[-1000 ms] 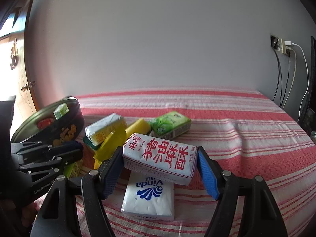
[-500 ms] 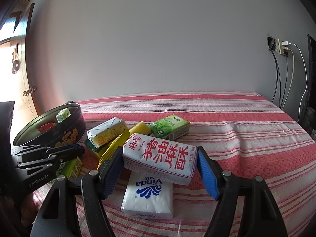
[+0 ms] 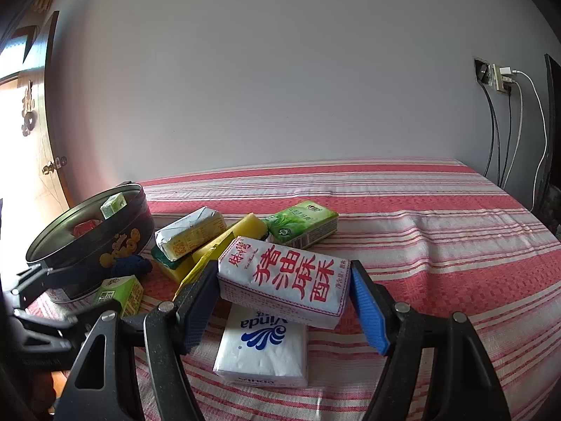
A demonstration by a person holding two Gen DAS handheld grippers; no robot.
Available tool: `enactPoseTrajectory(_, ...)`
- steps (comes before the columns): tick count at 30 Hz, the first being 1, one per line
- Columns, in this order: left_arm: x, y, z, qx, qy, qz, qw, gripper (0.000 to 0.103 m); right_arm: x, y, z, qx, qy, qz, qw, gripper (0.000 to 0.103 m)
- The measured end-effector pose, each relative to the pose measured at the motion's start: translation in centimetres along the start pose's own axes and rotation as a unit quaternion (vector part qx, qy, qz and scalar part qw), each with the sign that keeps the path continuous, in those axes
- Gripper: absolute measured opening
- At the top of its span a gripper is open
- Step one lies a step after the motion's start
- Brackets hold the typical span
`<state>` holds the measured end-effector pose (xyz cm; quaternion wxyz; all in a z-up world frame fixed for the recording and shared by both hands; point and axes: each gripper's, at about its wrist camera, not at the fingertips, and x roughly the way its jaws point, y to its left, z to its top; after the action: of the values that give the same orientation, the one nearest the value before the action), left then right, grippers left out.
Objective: Organize objects
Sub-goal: 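Lift and carry the green pack and white box over the silver tin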
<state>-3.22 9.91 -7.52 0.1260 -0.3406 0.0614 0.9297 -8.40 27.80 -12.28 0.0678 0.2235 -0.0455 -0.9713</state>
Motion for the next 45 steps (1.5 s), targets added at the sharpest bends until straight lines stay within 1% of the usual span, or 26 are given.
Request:
enactPoseTrajectory(3, 0.5, -0.4, 0.2, -0.006, 0.008, -0.005, 0.9999, 0.09, 0.0, 0.0, 0.0, -0.002, 0.001, 0.001, 1.0, 0.073)
enactPoseTrajectory(5, 0.7, -0.5, 0.3, -0.002, 0.008, 0.001, 1.0, 0.09, 0.1, 0.0, 0.0, -0.003, 0.003, 0.001, 1.0, 0.074)
enactPoseTrajectory(7, 1.1, -0.5, 0.1, -0.006, 0.02, 0.006, 0.9998, 0.09, 0.2, 0.1, 0.0, -0.004, 0.005, 0.001, 1.0, 0.074)
enactPoseTrajectory(8, 1.3, -0.4, 0.0, -0.01, 0.027, -0.001, 0.9996, 0.09, 0.2, 0.1, 0.0, -0.005, 0.006, 0.002, 1.0, 0.074)
enactPoseTrajectory(9, 1.3, -0.3, 0.0, -0.013, 0.028, -0.006, 0.9995, 0.09, 0.2, 0.1, 0.0, -0.006, 0.006, 0.001, 1.0, 0.074)
enactPoseTrajectory(13, 1.2, -0.2, 0.0, -0.017, 0.023, -0.001, 0.9996, 0.089, 0.2, 0.2, 0.0, -0.006, 0.005, 0.0, 1.0, 0.074)
enactPoseTrajectory(14, 1.3, -0.2, 0.0, -0.019, 0.025, -0.003, 0.9995, 0.085, 0.2, 0.2, 0.0, -0.006, 0.003, 0.001, 1.0, 0.074)
enactPoseTrajectory(15, 1.4, -0.3, 0.0, -0.019, 0.026, -0.004, 0.9995, 0.074, 0.1, 0.2, 0.0, -0.005, 0.001, 0.001, 1.0, 0.073)
enactPoseTrajectory(16, 1.7, -0.4, 0.0, -0.018, 0.032, -0.004, 0.9993, 0.07, 0.1, 0.2, 0.0, -0.004, -0.001, 0.001, 1.0, 0.073)
enactPoseTrajectory(20, 1.8, -0.5, -0.1, -0.014, 0.028, -0.01, 0.9995, 0.057, -0.3, 0.3, -0.1, -0.004, -0.015, 0.001, 1.0, 0.073)
enactPoseTrajectory(23, 1.8, -0.7, -0.2, -0.01, 0.023, -0.009, 0.9996, 0.05, -0.6, 0.4, -0.2, -0.007, -0.024, 0.0, 1.0, 0.073)
enactPoseTrajectory(29, 1.0, -0.5, -0.3, -0.006, 0.007, -0.01, 0.9999, 0.05, -1.0, 0.7, -0.3, -0.013, -0.038, -0.002, 0.999, 0.073)
enactPoseTrajectory(36, -0.1, -1.8, 0.6, 0.012, -0.04, 0.01, 0.9991, 0.05, -1.2, 0.7, -0.4, -0.015, -0.045, -0.002, 0.999, 0.073)
enactPoseTrajectory(45, -1.2, -1.4, 1.2, 0.01, -0.08, 0.029, 0.9963, 0.05, -1.7, 1.0, -0.6, -0.024, -0.062, -0.002, 0.998, 0.073)
